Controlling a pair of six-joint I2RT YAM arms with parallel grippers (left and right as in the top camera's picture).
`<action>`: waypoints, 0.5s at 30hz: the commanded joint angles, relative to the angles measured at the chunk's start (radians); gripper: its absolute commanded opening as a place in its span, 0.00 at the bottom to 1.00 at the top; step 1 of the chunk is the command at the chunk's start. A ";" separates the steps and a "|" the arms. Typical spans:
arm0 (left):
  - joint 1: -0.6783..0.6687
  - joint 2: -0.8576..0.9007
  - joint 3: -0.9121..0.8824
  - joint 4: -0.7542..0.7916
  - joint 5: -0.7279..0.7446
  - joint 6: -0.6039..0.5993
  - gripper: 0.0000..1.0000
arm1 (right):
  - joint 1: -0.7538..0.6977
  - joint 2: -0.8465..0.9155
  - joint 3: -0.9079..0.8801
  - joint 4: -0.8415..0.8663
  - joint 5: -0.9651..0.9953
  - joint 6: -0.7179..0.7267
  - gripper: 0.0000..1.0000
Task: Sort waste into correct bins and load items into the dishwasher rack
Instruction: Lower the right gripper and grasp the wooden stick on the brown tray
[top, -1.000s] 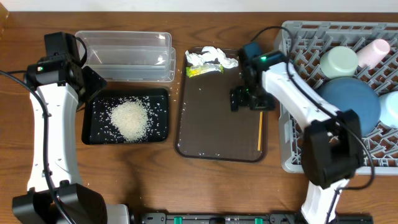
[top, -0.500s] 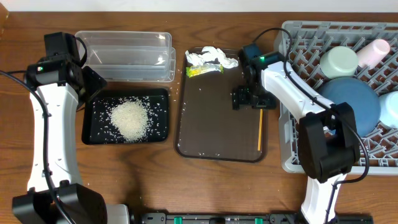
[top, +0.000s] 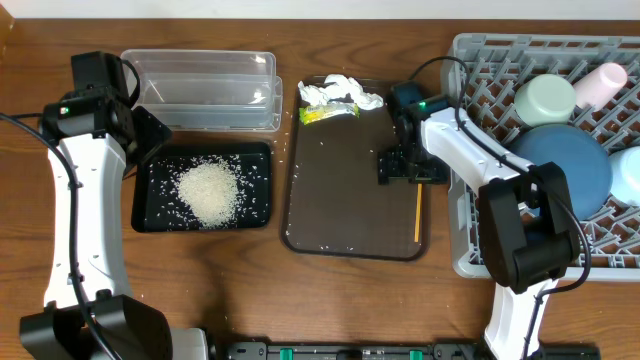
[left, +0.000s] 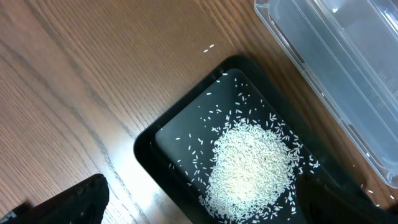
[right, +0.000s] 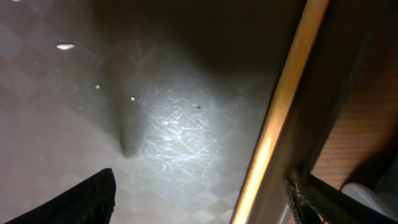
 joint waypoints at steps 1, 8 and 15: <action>0.003 0.003 0.020 -0.003 -0.016 -0.005 0.97 | -0.001 0.002 -0.022 0.014 0.019 0.022 0.86; 0.003 0.004 0.020 -0.003 -0.016 -0.005 0.97 | 0.003 0.002 -0.079 0.082 -0.014 0.061 0.80; 0.003 0.003 0.020 -0.003 -0.016 -0.005 0.97 | 0.007 0.002 -0.103 0.093 -0.013 0.100 0.51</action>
